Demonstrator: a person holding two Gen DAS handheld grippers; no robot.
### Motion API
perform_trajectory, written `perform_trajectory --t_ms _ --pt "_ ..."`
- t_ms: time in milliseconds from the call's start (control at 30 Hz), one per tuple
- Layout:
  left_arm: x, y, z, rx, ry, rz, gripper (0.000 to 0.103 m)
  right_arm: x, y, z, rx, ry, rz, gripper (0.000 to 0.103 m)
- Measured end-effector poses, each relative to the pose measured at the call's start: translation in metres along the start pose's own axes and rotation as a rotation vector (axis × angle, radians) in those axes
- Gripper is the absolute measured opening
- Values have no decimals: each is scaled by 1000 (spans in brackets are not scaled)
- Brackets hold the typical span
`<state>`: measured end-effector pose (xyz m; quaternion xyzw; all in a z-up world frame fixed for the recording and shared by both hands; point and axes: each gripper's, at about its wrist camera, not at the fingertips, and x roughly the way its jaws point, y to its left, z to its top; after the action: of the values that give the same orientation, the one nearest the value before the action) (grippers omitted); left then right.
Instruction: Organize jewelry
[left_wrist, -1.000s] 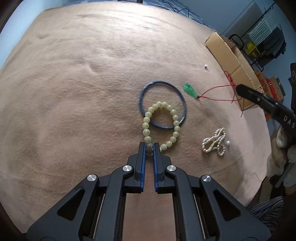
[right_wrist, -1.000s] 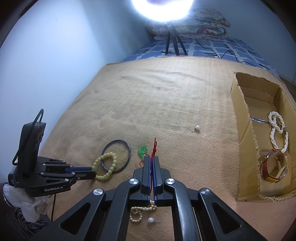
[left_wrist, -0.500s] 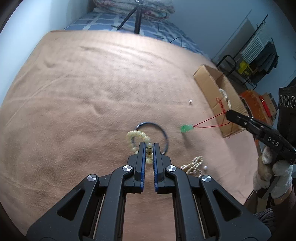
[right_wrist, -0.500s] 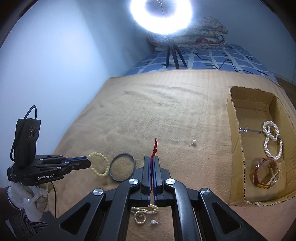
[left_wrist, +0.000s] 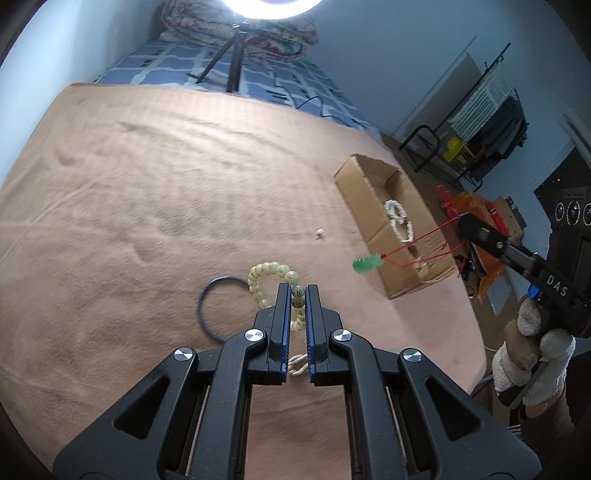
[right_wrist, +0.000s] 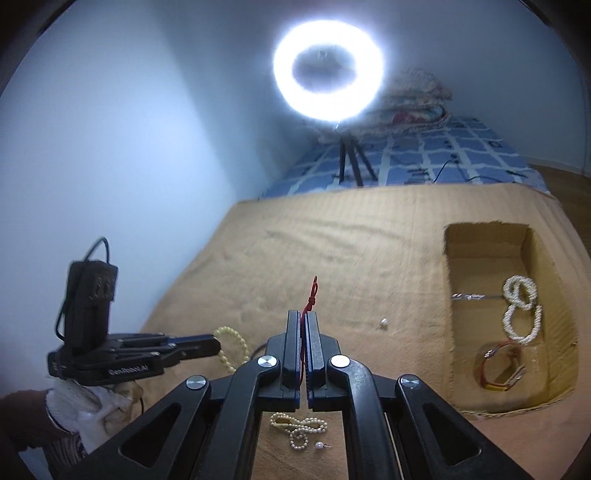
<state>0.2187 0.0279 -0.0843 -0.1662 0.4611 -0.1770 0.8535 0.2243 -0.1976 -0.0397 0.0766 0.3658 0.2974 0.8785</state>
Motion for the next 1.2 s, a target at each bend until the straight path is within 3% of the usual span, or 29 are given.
perform_trajectory --t_ms 600,1200 --pt "36 -85 47 78 -43 -109 5 -100 -97 22 160 -204 -163 0" --pt "118 -154 89 126 -12 -134 5 -81 -150 -1 238 -107 -255 0"
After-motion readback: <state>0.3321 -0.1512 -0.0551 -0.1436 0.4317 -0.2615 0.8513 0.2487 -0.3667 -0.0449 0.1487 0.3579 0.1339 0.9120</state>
